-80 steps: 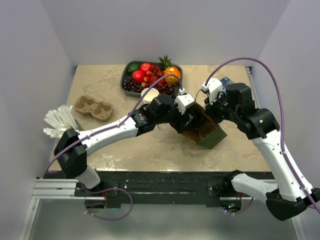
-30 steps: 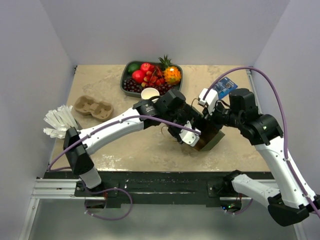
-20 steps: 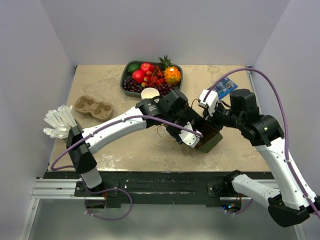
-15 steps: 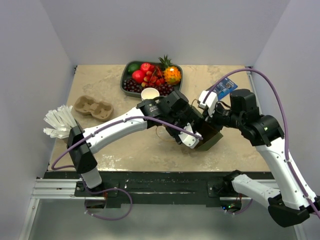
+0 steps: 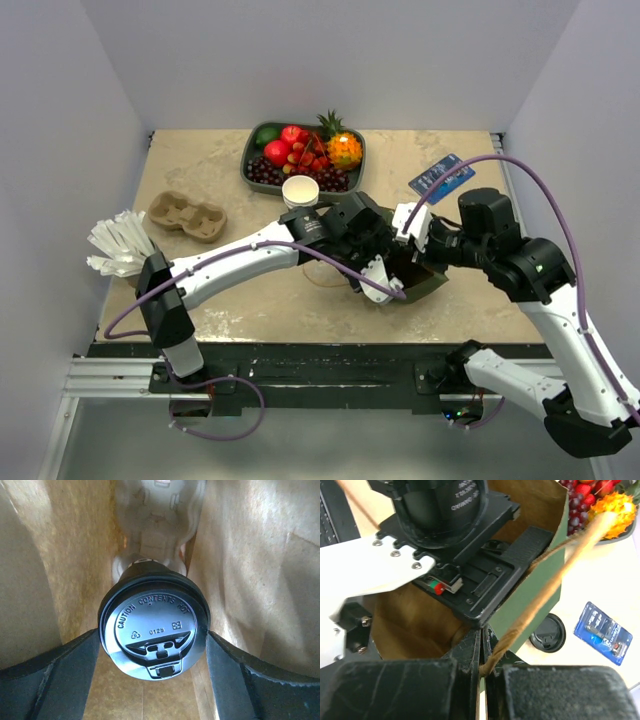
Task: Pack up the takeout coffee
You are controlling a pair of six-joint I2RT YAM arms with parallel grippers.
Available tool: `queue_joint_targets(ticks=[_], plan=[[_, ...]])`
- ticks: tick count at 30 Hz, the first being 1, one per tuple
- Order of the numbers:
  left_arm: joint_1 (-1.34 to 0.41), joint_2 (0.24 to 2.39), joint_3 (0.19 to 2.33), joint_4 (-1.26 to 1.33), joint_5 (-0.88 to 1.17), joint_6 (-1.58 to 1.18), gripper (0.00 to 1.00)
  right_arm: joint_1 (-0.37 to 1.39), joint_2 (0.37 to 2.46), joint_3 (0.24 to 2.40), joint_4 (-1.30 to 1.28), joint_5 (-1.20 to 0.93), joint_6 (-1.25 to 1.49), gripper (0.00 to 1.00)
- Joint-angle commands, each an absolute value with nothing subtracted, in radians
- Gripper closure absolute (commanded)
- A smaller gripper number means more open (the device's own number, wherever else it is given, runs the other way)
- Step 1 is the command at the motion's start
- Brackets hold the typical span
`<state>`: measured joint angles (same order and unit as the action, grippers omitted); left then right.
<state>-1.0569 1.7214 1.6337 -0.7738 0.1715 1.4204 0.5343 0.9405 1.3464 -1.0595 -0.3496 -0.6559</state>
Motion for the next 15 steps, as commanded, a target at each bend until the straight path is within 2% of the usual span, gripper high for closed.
queue_joint_targets(ticks=[1,4,9,14,15], plan=[[-1.083,1.756,1.629,-0.704,0.103,1.465,1.0,0.571,0.937,1.368,-1.025,-0.4,-0.684,1.0],[-1.085,1.775,1.629,-0.689,0.084,1.457,1.0,0.574,0.937,1.35,-1.016,-0.393,-0.673,1.0],[-1.085,1.775,1.62,-0.689,0.095,1.421,1.0,0.569,0.934,1.305,-0.919,-0.264,-0.516,1.0],[-1.085,1.769,1.609,-0.68,0.115,1.358,1.0,0.572,0.963,1.338,-0.926,-0.215,-0.445,1.0],[-1.085,1.766,1.606,-0.673,0.12,1.351,1.0,0.569,0.969,1.356,-0.943,-0.206,-0.442,0.96]])
